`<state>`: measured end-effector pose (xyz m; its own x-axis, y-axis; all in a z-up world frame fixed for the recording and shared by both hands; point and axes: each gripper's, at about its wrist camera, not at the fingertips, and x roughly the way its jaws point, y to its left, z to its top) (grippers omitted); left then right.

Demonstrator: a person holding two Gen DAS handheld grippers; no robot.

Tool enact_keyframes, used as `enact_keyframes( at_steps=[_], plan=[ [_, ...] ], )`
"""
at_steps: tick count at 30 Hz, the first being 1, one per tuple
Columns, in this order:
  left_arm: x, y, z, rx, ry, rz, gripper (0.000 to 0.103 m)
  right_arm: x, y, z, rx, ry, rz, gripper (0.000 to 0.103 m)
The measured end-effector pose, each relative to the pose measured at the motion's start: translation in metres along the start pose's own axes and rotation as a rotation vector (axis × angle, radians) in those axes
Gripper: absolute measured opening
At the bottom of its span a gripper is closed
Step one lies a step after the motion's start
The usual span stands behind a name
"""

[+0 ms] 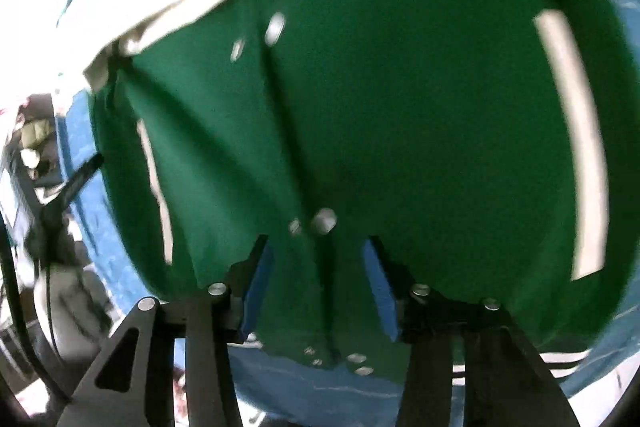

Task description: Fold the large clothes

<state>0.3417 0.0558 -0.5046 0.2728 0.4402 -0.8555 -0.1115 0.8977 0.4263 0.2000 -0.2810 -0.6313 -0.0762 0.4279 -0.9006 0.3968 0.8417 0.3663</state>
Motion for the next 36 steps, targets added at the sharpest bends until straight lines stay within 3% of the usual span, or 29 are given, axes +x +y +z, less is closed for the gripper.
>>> enact_keyframes(
  at_steps=[2,4,7,13,16,18,19,20,21,22,24,29,30,34,36],
  plan=[
    [0.032,-0.011,0.016,0.029,0.023,0.043,0.103,-0.011,-0.007,0.01,0.022,-0.048,-0.026,0.05],
    [0.057,-0.008,0.024,-0.013,0.049,0.006,0.103,-0.025,-0.03,0.017,0.062,-0.083,-0.052,0.05],
    [0.057,0.003,0.022,-0.055,0.053,-0.037,0.103,-0.048,-0.055,0.03,0.101,-0.138,-0.091,0.05],
    [0.037,0.014,0.004,0.018,0.026,-0.008,0.103,-0.076,-0.083,0.06,0.108,-0.27,-0.24,0.05],
    [0.038,0.013,-0.002,0.046,0.019,-0.002,0.103,-0.088,-0.107,0.089,0.086,-0.333,-0.36,0.05],
    [0.042,0.01,-0.001,0.051,0.014,0.0,0.103,-0.081,-0.111,0.107,0.041,-0.334,-0.397,0.049],
    [0.045,0.01,0.001,0.05,0.013,0.001,0.103,-0.075,-0.113,0.116,0.016,-0.323,-0.418,0.048],
    [0.044,0.009,0.001,0.046,0.012,0.001,0.103,-0.072,-0.116,0.123,0.011,-0.332,-0.446,0.04],
    [0.046,0.009,0.005,0.039,0.013,0.0,0.103,-0.074,-0.124,0.128,0.029,-0.372,-0.496,0.038],
    [0.045,0.008,0.006,0.034,0.016,-0.002,0.103,-0.077,-0.137,0.133,0.071,-0.386,-0.485,0.038],
    [0.044,0.007,0.007,0.019,0.024,-0.007,0.103,-0.073,-0.165,0.138,0.181,-0.363,-0.379,0.041],
    [0.03,0.018,0.001,-0.003,0.044,-0.028,0.103,-0.094,-0.142,0.131,0.193,-0.311,-0.5,0.043],
    [0.026,0.02,-0.002,-0.008,0.043,-0.031,0.103,-0.102,-0.138,0.125,0.222,-0.319,-0.483,0.044],
    [0.009,0.02,-0.025,0.017,0.028,-0.042,0.103,-0.139,-0.145,0.098,0.321,-0.432,-0.281,0.044],
    [0.01,0.015,-0.034,0.039,0.03,-0.031,0.103,-0.143,-0.159,0.094,0.338,-0.46,-0.27,0.044]
  ],
)
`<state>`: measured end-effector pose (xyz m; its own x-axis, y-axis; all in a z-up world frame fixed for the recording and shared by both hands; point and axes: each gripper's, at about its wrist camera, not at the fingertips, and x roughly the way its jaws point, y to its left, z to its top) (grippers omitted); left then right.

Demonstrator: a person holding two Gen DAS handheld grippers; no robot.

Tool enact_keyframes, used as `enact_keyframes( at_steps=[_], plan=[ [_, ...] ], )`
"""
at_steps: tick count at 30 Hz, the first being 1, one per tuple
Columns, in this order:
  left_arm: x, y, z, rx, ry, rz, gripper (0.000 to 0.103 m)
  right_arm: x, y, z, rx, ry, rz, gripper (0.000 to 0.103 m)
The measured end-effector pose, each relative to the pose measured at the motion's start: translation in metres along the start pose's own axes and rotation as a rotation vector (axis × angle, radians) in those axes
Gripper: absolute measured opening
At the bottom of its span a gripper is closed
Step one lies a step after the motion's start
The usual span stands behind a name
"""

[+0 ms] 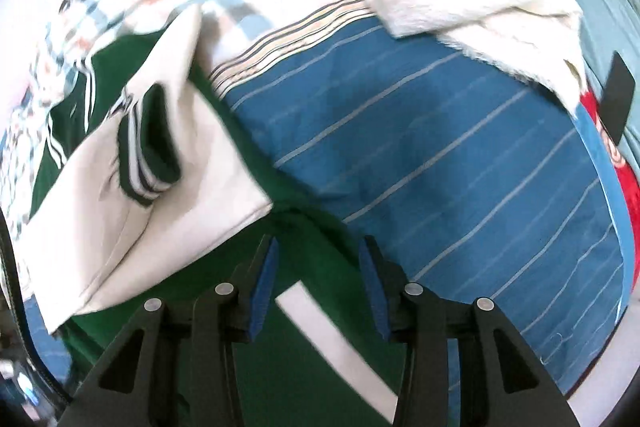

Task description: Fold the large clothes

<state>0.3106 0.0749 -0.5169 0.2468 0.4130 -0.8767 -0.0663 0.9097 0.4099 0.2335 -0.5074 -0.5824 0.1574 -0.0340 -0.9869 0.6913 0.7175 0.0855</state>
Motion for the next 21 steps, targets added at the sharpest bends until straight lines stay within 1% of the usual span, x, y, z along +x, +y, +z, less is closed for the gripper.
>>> enact_keyframes(
  at_steps=[1,5,6,7,8,10,11,13,14,15,16,17,18,20,21],
  plan=[
    [0.005,-0.005,-0.005,0.012,0.006,0.009,0.103,0.009,0.001,-0.006,-0.008,0.01,0.0,0.044],
    [0.015,-0.008,-0.005,0.001,-0.007,0.009,0.103,0.04,0.003,-0.002,-0.057,0.051,0.018,0.044],
    [0.017,-0.009,-0.003,-0.003,-0.015,0.007,0.103,0.051,0.003,0.002,-0.08,0.073,0.022,0.039],
    [0.018,-0.009,-0.002,-0.013,-0.034,0.006,0.103,0.059,0.001,0.005,-0.099,0.081,0.02,0.036],
    [0.019,-0.009,-0.001,-0.024,-0.051,0.007,0.103,0.068,0.001,0.007,-0.122,0.083,-0.009,0.036],
    [0.021,-0.009,0.003,-0.034,-0.06,0.007,0.103,0.086,-0.002,0.013,-0.13,0.106,-0.025,0.036],
    [0.021,-0.01,0.003,-0.029,-0.057,0.008,0.103,0.086,-0.001,0.015,-0.126,0.114,-0.034,0.036],
    [0.016,-0.01,0.006,0.002,-0.04,0.008,0.103,0.074,0.008,0.013,-0.153,0.117,-0.108,0.037],
    [0.013,-0.009,0.005,0.011,-0.035,0.01,0.103,0.064,0.014,0.007,-0.174,0.113,-0.147,0.037],
    [0.006,-0.008,0.003,0.018,-0.036,0.012,0.103,0.052,0.021,-0.004,-0.198,0.113,-0.167,0.038],
    [-0.004,-0.005,-0.003,0.02,-0.045,0.006,0.103,0.039,0.027,-0.018,-0.217,0.122,-0.144,0.04],
    [-0.016,-0.002,-0.011,0.022,-0.055,-0.01,0.103,0.024,0.034,-0.038,-0.23,0.147,-0.067,0.039],
    [-0.024,-0.001,-0.018,0.023,-0.059,-0.024,0.103,0.014,0.04,-0.061,-0.242,0.185,0.003,0.04],
    [-0.045,-0.002,-0.044,0.041,-0.056,-0.051,0.103,0.006,0.049,-0.103,-0.246,0.268,0.11,0.04],
    [-0.049,-0.003,-0.053,0.054,-0.048,-0.059,0.103,0.006,0.056,-0.131,-0.239,0.336,0.18,0.04]
  ],
)
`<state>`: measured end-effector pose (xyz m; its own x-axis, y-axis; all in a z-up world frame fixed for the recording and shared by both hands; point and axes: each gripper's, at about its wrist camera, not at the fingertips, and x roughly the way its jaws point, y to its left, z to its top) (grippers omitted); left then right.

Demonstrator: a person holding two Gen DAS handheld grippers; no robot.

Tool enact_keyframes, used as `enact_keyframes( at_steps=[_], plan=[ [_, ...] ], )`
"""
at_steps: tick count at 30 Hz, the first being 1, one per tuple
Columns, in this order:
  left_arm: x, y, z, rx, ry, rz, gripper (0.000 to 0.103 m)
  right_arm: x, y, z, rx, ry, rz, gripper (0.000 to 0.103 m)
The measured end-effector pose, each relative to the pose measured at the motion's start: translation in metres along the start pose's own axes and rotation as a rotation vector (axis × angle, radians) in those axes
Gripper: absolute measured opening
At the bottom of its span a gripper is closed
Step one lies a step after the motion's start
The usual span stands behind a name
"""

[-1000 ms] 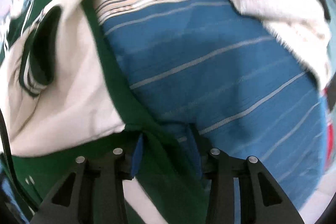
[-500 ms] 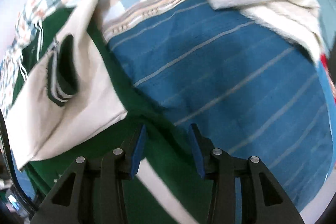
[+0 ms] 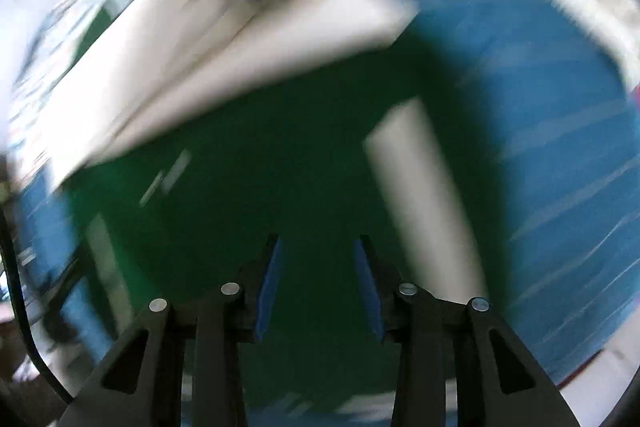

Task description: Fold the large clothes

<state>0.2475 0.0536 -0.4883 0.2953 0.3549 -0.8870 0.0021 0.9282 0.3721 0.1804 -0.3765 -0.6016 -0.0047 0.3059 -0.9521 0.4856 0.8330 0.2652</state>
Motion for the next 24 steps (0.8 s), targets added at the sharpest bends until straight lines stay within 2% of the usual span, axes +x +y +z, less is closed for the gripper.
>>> enact_keyframes(
  at_steps=[3,5,7,8,9,10,12,15,19,21,22,24],
  plan=[
    [-0.011,-0.013,-0.035,0.051,0.053,-0.041,0.103,0.036,0.026,-0.059,0.02,0.139,0.128,0.04],
    [-0.011,-0.021,-0.057,0.078,0.1,-0.068,0.103,0.064,0.036,-0.088,0.04,0.201,0.138,0.04],
    [-0.011,-0.027,-0.074,0.099,0.112,-0.075,0.103,0.089,0.039,-0.102,0.071,0.262,0.156,0.04],
    [-0.011,-0.028,-0.081,0.108,0.116,-0.075,0.103,0.098,0.038,-0.108,0.094,0.272,0.157,0.037],
    [-0.012,-0.026,-0.085,0.106,0.121,-0.085,0.103,0.1,0.039,-0.113,0.107,0.267,0.157,0.014],
    [-0.012,-0.024,-0.088,0.1,0.127,-0.095,0.103,0.095,0.04,-0.116,0.09,0.229,0.111,0.013],
    [-0.015,-0.017,-0.093,0.08,0.132,-0.117,0.103,0.078,0.041,-0.122,0.088,0.175,0.077,0.011],
    [-0.008,-0.019,-0.1,0.078,0.146,-0.136,0.103,0.067,0.038,-0.127,0.037,0.135,-0.011,0.011],
    [0.015,-0.031,-0.098,0.106,0.144,-0.154,0.103,0.086,0.042,-0.119,0.02,0.176,-0.083,0.014],
    [0.022,-0.028,-0.093,0.072,0.151,-0.192,0.103,0.088,0.048,-0.118,-0.003,0.198,-0.122,0.02],
    [0.026,-0.026,-0.091,0.045,0.162,-0.219,0.103,0.085,0.051,-0.118,-0.012,0.205,-0.123,0.022],
    [0.031,-0.021,-0.087,0.005,0.175,-0.259,0.103,0.072,0.054,-0.121,-0.045,0.199,-0.107,0.033]
  ],
)
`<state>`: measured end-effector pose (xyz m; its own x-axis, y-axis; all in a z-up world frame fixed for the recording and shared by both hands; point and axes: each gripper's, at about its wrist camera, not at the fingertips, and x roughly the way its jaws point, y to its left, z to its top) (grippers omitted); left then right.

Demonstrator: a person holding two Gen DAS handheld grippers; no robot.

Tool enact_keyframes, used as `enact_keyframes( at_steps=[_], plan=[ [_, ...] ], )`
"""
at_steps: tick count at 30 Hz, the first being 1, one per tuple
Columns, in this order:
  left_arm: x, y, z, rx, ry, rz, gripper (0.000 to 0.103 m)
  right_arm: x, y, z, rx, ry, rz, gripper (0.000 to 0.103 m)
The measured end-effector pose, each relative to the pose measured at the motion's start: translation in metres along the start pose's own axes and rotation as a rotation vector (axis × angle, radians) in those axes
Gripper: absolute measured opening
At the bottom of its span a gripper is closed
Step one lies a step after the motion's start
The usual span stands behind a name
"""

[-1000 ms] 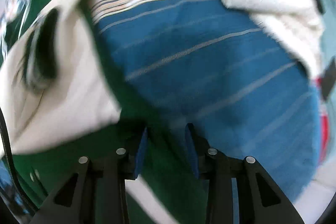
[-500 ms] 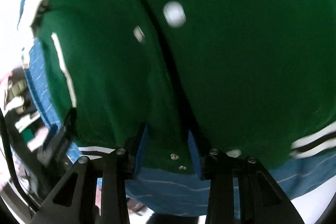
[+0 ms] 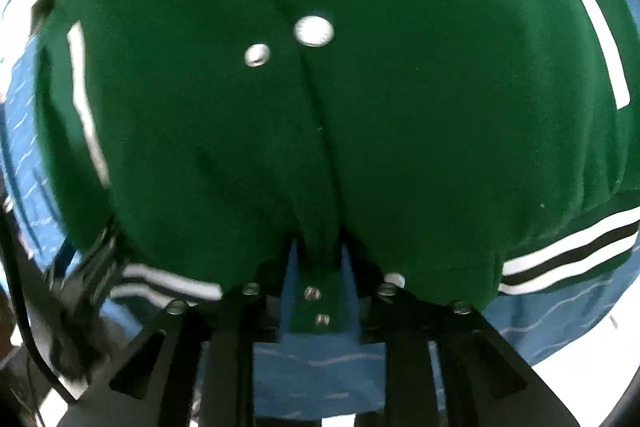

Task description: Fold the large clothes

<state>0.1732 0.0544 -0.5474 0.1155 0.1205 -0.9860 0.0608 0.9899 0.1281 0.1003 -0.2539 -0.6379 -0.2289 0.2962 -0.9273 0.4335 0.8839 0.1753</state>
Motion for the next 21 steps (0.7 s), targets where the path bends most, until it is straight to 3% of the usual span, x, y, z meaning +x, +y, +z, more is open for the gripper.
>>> enact_keyframes(
  at_steps=[2,5,9,12,16,21],
  plan=[
    [0.004,0.008,0.003,-0.043,0.013,-0.047,0.103,-0.014,-0.004,-0.007,-0.027,-0.028,-0.02,0.051],
    [-0.002,0.012,0.008,-0.086,0.024,-0.022,0.103,-0.04,-0.017,-0.009,-0.065,-0.091,-0.04,0.055],
    [-0.036,-0.003,0.008,-0.111,-0.057,0.198,0.103,-0.079,-0.059,-0.002,-0.041,-0.144,0.007,0.066],
    [-0.066,-0.027,0.004,-0.119,-0.106,0.398,0.103,-0.105,-0.083,0.032,-0.032,-0.187,0.029,0.066],
    [-0.092,-0.094,-0.011,-0.092,-0.117,0.631,0.103,-0.119,-0.132,0.058,-0.071,-0.199,0.024,0.066],
    [-0.091,-0.18,-0.023,-0.002,-0.095,0.781,0.103,-0.125,-0.208,0.111,-0.14,-0.209,-0.088,0.066]
  ],
)
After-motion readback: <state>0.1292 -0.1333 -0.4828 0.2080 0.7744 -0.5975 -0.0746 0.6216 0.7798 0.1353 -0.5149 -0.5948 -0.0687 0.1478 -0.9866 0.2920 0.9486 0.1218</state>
